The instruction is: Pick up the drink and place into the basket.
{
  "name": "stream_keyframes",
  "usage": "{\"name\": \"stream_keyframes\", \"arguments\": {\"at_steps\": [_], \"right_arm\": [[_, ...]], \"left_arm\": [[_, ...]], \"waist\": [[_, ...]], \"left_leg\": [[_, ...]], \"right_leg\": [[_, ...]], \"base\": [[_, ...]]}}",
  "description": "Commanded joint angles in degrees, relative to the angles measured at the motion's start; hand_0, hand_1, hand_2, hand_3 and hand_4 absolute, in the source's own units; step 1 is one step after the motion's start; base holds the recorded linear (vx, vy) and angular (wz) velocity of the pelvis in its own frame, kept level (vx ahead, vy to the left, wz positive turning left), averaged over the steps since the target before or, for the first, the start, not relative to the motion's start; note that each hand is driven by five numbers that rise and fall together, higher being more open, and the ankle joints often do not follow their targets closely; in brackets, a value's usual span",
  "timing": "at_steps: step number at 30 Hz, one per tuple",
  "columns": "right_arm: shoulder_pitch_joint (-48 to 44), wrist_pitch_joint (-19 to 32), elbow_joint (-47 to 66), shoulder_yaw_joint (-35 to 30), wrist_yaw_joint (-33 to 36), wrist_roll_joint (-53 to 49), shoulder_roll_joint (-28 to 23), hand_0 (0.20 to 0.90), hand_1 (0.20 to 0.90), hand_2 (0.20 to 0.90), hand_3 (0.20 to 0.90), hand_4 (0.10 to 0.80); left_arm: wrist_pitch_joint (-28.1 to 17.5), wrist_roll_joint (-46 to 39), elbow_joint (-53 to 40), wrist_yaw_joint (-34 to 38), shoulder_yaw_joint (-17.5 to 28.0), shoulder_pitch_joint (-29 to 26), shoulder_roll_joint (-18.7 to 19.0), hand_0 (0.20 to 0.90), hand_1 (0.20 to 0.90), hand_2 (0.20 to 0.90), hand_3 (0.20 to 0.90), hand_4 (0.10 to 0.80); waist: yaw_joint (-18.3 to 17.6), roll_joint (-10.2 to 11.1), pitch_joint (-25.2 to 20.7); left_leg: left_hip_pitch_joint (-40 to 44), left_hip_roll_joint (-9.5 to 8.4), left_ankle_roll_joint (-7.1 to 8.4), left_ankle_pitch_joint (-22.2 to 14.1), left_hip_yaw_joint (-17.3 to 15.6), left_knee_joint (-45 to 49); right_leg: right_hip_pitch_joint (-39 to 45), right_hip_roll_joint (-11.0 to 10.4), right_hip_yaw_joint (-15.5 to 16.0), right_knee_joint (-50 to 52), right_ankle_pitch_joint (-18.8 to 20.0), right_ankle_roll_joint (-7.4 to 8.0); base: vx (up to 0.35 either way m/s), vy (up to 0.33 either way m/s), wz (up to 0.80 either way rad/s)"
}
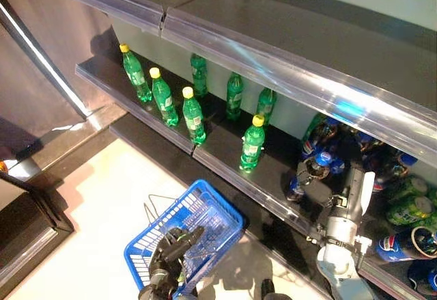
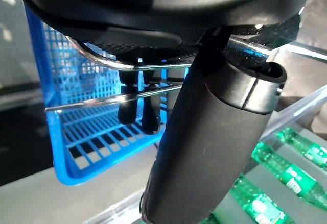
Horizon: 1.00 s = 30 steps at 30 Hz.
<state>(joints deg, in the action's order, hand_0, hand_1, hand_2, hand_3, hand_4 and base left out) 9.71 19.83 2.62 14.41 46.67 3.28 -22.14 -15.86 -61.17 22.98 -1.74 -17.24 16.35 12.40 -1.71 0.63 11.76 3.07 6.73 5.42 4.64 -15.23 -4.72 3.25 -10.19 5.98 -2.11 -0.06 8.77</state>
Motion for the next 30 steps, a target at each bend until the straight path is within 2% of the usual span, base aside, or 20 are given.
{"name": "stream_keyframes", "arguments": {"at_steps": [1,7,18,30], "right_arm": [[-4.5,4.5,4.0,-1.2,2.6,1.2,-0.3,0.900,0.900,0.900,0.900,0.800],[-5.5,4.8,3.2,-0.7,3.8,2.4,-1.0,0.900,0.900,0.900,0.900,0.800],[-10.5,5.7,1.3,-0.6,9.3,4.0,-0.9,0.900,0.900,0.900,0.900,0.800],[-17.5,9.9,-4.3,-1.9,13.5,4.5,-0.2,0.900,0.900,0.900,0.900,0.800]], "left_arm": [[-11.9,1.3,-16.4,-5.0,2.1,-6.1,4.1,0.300,0.300,0.300,0.200,0.100],[-12.5,1.6,-19.9,-4.3,1.4,-6.5,5.1,0.300,0.300,0.300,0.200,0.100],[-14.1,1.6,-22.6,-1.2,0.1,-10.6,5.5,0.300,0.300,0.300,0.200,0.100],[-13.6,2.0,-22.8,-2.7,-1.3,-13.6,5.5,0.300,0.300,0.300,0.200,0.100]], "waist": [[1.8,1.0,-0.5],[1.8,0.9,2.6],[1.9,0.5,8.8],[3.3,-0.8,12.9]], "left_leg": [[-3.8,0.47,0.04,-8.3,4.7,13.5],[-6.8,0.73,0.13,-8.8,5.1,16.8],[-13.0,0.88,0.72,-8.8,6.6,21.6],[-18.8,1.12,1.57,-8.1,8.2,25.0]], "right_leg": [[-5.8,-5.3,3.2,5.6,5.3,3.81],[-8.0,-5.8,2.8,7.8,4.9,3.82],[-11.6,-5.8,1.8,9.6,5.2,3.38],[-13.7,-6.0,2.6,9.6,5.8,2.63]], "base": [[0.031,-0.003,-0.07],[-0.020,-0.012,-0.02],[-0.059,-0.040,0.03],[-0.067,-0.041,-0.01]]}}
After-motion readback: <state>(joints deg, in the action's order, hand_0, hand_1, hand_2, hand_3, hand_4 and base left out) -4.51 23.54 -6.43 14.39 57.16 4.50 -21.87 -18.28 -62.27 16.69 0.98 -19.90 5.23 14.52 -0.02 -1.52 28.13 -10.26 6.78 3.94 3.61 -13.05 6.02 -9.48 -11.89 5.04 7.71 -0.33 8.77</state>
